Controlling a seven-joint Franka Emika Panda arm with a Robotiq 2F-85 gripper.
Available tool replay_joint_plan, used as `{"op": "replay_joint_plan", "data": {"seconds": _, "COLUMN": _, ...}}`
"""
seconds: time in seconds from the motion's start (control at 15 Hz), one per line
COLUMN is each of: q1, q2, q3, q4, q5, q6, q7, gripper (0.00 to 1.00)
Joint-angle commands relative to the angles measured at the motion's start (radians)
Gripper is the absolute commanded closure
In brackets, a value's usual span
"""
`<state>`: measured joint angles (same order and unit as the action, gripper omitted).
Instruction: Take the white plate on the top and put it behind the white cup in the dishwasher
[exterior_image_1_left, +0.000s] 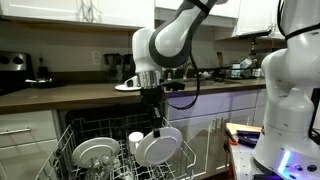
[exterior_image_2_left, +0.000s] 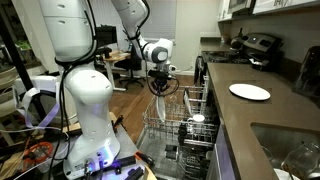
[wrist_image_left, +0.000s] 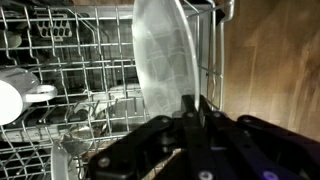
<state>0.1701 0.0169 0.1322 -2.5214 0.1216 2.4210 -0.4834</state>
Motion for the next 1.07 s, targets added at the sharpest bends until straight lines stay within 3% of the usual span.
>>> {"op": "replay_joint_plan", "data": {"seconds": 0.0, "q1": -0.022, "q2": -0.014, "q3": -0.005, "q4": 0.026, "q5": -0.027, "q6": -0.036, "q7": -0.02, "gripper": 0.95}}
{"op": "replay_joint_plan", "data": {"seconds": 1.0, "q1": -0.075, "q2": 0.138, "q3": -0.011, "q4": 0.149, "q5": 0.028, "q6": 0.035, "q7": -0.176, "gripper": 0.95}}
